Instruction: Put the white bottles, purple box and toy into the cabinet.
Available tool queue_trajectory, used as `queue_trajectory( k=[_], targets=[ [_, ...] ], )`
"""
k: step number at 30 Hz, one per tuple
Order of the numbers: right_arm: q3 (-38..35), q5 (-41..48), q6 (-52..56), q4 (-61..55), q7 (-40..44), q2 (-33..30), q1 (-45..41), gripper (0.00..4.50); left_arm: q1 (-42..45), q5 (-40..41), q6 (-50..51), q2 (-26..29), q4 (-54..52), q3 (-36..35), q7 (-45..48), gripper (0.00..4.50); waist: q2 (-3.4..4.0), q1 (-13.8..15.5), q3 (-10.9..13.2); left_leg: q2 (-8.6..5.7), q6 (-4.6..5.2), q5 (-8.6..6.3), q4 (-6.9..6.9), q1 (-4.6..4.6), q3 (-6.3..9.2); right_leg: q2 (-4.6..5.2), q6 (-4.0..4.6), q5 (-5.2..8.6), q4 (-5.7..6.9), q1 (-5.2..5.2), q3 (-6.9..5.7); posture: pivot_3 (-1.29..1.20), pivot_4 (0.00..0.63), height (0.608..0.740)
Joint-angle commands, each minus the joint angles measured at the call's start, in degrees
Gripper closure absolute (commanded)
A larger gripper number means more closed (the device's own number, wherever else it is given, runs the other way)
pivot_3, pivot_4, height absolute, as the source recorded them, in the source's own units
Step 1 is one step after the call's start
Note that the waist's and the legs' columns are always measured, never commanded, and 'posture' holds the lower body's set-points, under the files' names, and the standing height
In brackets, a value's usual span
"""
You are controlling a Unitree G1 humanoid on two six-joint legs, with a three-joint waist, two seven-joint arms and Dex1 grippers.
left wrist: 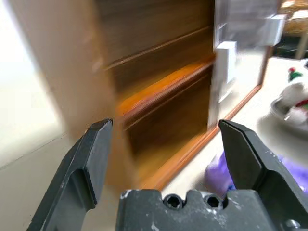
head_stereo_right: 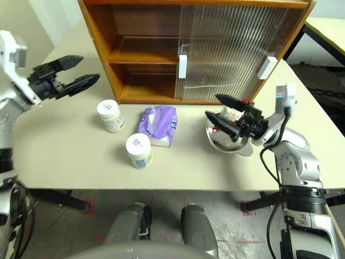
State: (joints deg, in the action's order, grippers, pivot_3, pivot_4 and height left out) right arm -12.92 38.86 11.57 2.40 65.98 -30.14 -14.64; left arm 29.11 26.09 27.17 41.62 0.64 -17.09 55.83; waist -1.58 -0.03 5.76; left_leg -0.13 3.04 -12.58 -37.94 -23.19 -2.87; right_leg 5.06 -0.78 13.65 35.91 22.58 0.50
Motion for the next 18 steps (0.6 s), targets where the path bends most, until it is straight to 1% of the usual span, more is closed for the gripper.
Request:
queue_trajectory(
  k=[1,2,4,5,8,11,14,18],
  targets=[
    [0.9,0.6,0.2,-0.4,1.4,0.5,-1.0,0.0,-6.5,1.7,0.0,0.8,-4.4,-0.4,1.2,0.04,0.0,0.8,0.0,0.0,-0.01,-0.01,0.01,0.0,0.0,0.03,0.01,-0.01,-0.02,0.02,0.0,0.07,0.078,0.74],
    [1.0,0.5,0.2,-0.2,1.6,0.6,-1.2,0.0,-8.4,1.9,0.1,0.7,-5.4,-0.3,1.0,0.04,0.0,1.0,0.0,-0.01,-0.02,-0.01,0.01,0.0,0.0,0.07,0.03,-0.01,-0.03,0.01,0.02,0.07,0.076,0.74],
    [1.4,0.0,-0.4,0.3,1.9,0.7,-1.5,0.0,-12.5,2.8,0.4,-1.3,-7.7,-0.4,-0.4,0.04,0.0,1.3,0.0,-0.01,-0.04,-0.03,0.02,-0.04,0.02,0.18,0.13,-0.01,-0.08,0.1,0.15,0.07,0.073,0.74],
    [1.4,-0.1,-0.6,0.4,1.9,0.8,-1.7,0.0,-13.9,3.1,0.1,-2.5,-8.5,-0.3,-1.3,0.04,0.0,1.5,0.0,-0.01,-0.06,-0.03,0.05,-0.04,0.03,0.24,0.15,-0.02,-0.11,0.26,0.21,0.08,0.07,0.74],
    [1.3,-0.3,-0.7,0.7,2.0,0.9,-2.1,0.0,-17.2,2.9,-2.0,-5.7,-9.4,0.9,-2.3,0.04,0.0,1.9,0.0,-0.01,-0.07,-0.04,0.1,-0.1,0.03,0.28,0.21,-0.01,-0.1,0.31,0.19,0.08,0.064,0.74],
    [1.4,-0.7,-0.9,1.2,2.5,0.5,-2.5,0.0,-18.8,1.3,-4.1,-6.4,-8.1,2.7,-2.2,0.04,-0.01,2.3,0.0,-0.01,-0.07,-0.04,0.19,-0.1,0.03,0.28,0.34,0.05,-0.08,0.33,0.17,0.08,0.063,0.74],
    [1.0,-1.2,-1.7,1.4,2.7,0.2,-3.1,0.0,-19.4,-1.9,-7.2,-6.0,-4.9,5.2,-2.1,0.04,-0.01,2.5,0.0,-0.01,-0.07,-0.04,0.35,-0.1,-0.03,0.27,0.39,0.04,-0.07,0.32,0.16,0.07,0.064,0.74],
    [0.3,-1.0,-2.0,0.2,2.7,-0.3,-2.1,0.0,-18.5,-4.9,-9.7,-6.6,-0.9,8.0,-3.2,0.04,-0.01,2.5,0.0,-0.01,-0.07,-0.03,0.49,-0.1,-0.06,0.26,0.4,0.03,-0.07,0.31,0.08,0.06,0.067,0.74]
  ],
)
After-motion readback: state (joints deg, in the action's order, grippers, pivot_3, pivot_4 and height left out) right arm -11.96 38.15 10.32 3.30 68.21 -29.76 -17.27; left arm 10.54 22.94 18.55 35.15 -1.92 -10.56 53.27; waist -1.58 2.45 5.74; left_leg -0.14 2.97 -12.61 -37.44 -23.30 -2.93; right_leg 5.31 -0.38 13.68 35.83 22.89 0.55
